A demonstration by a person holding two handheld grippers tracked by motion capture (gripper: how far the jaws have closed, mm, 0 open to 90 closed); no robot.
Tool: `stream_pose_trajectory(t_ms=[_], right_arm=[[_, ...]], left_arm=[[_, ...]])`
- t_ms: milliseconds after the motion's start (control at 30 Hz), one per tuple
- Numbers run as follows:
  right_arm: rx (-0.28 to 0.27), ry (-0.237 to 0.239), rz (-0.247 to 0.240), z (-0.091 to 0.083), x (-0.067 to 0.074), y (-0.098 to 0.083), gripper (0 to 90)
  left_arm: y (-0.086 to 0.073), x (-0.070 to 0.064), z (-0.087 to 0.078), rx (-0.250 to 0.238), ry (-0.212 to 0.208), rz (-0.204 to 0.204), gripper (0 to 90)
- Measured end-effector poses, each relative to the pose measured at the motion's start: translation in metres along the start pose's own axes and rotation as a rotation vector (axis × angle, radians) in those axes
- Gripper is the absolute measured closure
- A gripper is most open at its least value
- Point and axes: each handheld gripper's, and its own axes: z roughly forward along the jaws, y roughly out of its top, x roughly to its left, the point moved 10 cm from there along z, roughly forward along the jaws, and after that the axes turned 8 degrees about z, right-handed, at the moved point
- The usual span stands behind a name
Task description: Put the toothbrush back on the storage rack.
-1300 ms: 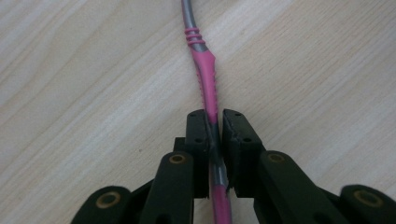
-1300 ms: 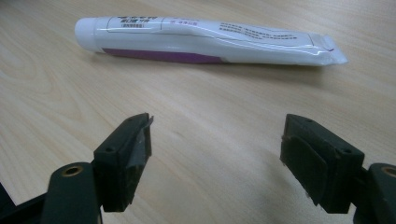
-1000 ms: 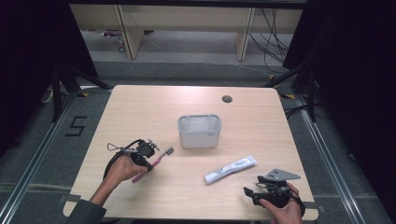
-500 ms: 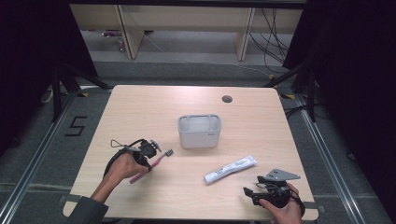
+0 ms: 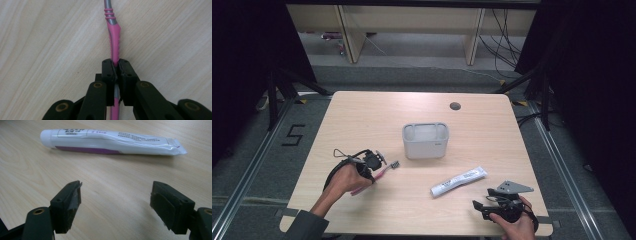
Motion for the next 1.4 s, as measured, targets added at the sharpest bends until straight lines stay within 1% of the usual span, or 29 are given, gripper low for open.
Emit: stream_pose_trajectory(t_ms=[33,133,167,200,267,333,367,400,467,500,533,567,633,667,700,733,767,800,833,900,1000,1033,1133,1167,1200,1233,1300,1333,1400], right_arm=[[-0.005,-0.006,-0.007,-0.001,-0.001,0.001,25.3],[-0.008,-0.012,-0.009,-0.002,-0.002,0.001,25.3],[-0.010,-0.011,-0.009,-0.002,-0.001,0.001,25.3],[-0.010,-0.011,-0.009,-0.002,-0.001,0.001,25.3],[-0.010,-0.010,-0.007,-0.001,-0.001,0.001,25.3],[-0.015,-0.019,-0.005,-0.002,-0.003,0.002,25.3],[-0.015,-0.008,0.003,-0.002,-0.001,0.002,25.3],[-0.015,-0.008,0.003,-0.002,-0.001,0.002,25.3],[-0.021,-0.008,0.003,-0.002,-0.003,0.003,25.3],[-0.014,-0.001,0.033,-0.002,0.000,0.001,25.3],[-0.014,-0.002,0.034,-0.003,0.000,0.001,25.3],[-0.014,-0.002,0.035,-0.003,0.000,0.001,25.3],[-0.023,-0.012,0.013,-0.003,-0.002,0.003,25.3],[-0.015,-0.006,0.031,-0.003,-0.001,0.001,25.3],[-0.020,-0.014,0.013,-0.003,-0.003,0.002,25.3],[-0.014,-0.005,0.033,-0.003,0.000,0.001,25.3],[-0.023,-0.012,0.012,-0.003,-0.003,0.003,25.3],[-0.023,-0.012,0.012,-0.003,-0.003,0.003,25.3],[-0.022,-0.007,0.027,-0.003,-0.002,0.002,25.3],[-0.025,-0.005,0.029,-0.003,-0.002,0.003,25.3],[-0.025,0.001,0.036,-0.003,-0.001,0.002,25.3],[-0.023,0.006,0.021,-0.003,-0.002,0.003,25.3],[-0.023,0.019,0.024,-0.002,-0.002,0.003,25.3],[-0.028,-0.006,0.028,-0.003,-0.003,0.003,25.3],[-0.021,0.000,0.053,-0.003,-0.001,0.002,25.3],[-0.022,0.000,0.050,-0.003,-0.001,0.002,25.3],[-0.029,-0.004,0.025,-0.003,-0.003,0.003,25.3],[-0.027,-0.004,0.025,-0.002,-0.003,0.003,25.3],[-0.029,-0.001,0.020,-0.002,-0.004,0.003,25.3]], left_arm=[[0.001,0.001,-0.004,-0.029,0.002,-0.008,83.7],[-0.001,0.003,-0.009,-0.042,0.009,-0.015,83.8],[0.000,0.006,-0.014,-0.078,0.006,-0.029,83.8],[0.000,0.006,-0.014,-0.078,0.006,-0.029,83.8],[0.000,0.012,-0.022,-0.138,0.000,-0.043,83.7],[0.001,0.016,-0.026,-0.168,0.011,-0.047,83.7],[0.002,0.016,-0.029,-0.190,0.008,-0.057,83.7],[0.002,0.016,-0.029,-0.190,0.008,-0.057,83.8],[0.005,0.021,-0.038,-0.269,0.014,-0.075,83.7],[0.007,0.023,-0.043,-0.305,0.024,-0.096,83.7],[0.006,0.024,-0.046,-0.316,0.030,-0.100,83.7],[0.008,0.026,-0.050,-0.353,0.037,-0.110,83.7],[0.009,0.030,-0.058,-0.414,0.046,-0.139,83.7],[0.009,0.030,-0.058,-0.414,0.046,-0.139,83.7],[0.009,0.034,-0.065,-0.458,0.064,-0.159,83.7],[0.010,0.036,-0.068,-0.485,0.068,-0.174,83.7],[0.012,0.038,-0.072,-0.526,0.074,-0.201,83.7],[0.012,0.038,-0.072,-0.526,0.074,-0.201,83.7],[0.012,0.041,-0.076,-0.557,0.081,-0.211,83.7],[0.011,0.043,-0.080,-0.582,0.068,-0.214,83.7],[0.011,0.045,-0.082,-0.602,0.069,-0.232,83.7],[0.014,0.047,-0.086,-0.647,0.084,-0.243,83.7],[0.017,0.050,-0.090,-0.687,0.105,-0.257,83.7],[0.019,0.049,-0.092,-0.718,0.095,-0.259,83.7],[0.021,0.048,-0.092,-0.730,0.085,-0.256,83.7],[0.024,0.047,-0.093,-0.752,0.064,-0.251,83.6],[0.025,0.048,-0.095,-0.770,0.064,-0.261,83.7],[0.029,0.048,-0.096,-0.795,0.062,-0.285,83.7],[0.030,0.049,-0.097,-0.806,0.072,-0.292,83.7]])
